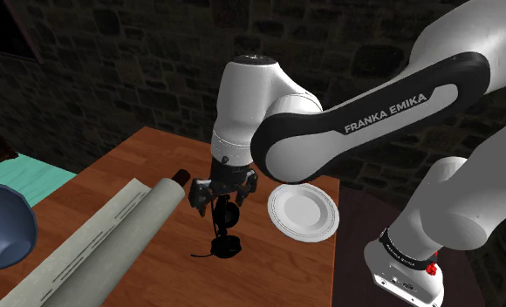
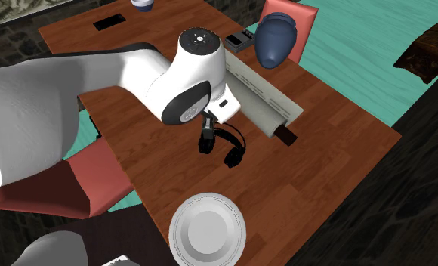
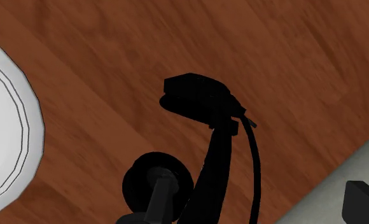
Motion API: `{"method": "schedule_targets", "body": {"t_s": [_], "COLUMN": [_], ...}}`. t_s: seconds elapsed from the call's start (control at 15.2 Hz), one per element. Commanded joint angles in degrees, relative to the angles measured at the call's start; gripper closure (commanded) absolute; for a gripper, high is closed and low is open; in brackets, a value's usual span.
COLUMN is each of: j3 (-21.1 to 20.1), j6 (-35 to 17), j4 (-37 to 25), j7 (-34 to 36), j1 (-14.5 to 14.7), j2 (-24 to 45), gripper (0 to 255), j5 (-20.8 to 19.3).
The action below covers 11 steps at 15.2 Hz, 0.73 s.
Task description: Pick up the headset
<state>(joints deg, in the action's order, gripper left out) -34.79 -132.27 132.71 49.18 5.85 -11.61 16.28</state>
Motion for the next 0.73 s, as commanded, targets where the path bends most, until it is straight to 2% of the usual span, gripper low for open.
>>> {"method": "schedule_targets", "body": {"t_s": [0.0, 0.26, 0.4, 0.46, 0.66], "j3": [-0.45, -1.14, -1.13, -1.09, -1.1], "j6": [-1.72, -5.6, -5.6, -5.58, -5.63], "j4": [0.52, 2.37, 2.37, 2.46, 2.49], "j7": [0.42, 0.81, 0.81, 0.72, 0.72], "j1": [-0.07, -0.19, -0.19, -0.17, -0.17], "j2": [1.17, 3.4, 3.39, 3.27, 3.29], "gripper": [0, 0, 0, 255, 255], "j5": [-0.43, -1.24, -1.24, -1.14, -1.15]}}
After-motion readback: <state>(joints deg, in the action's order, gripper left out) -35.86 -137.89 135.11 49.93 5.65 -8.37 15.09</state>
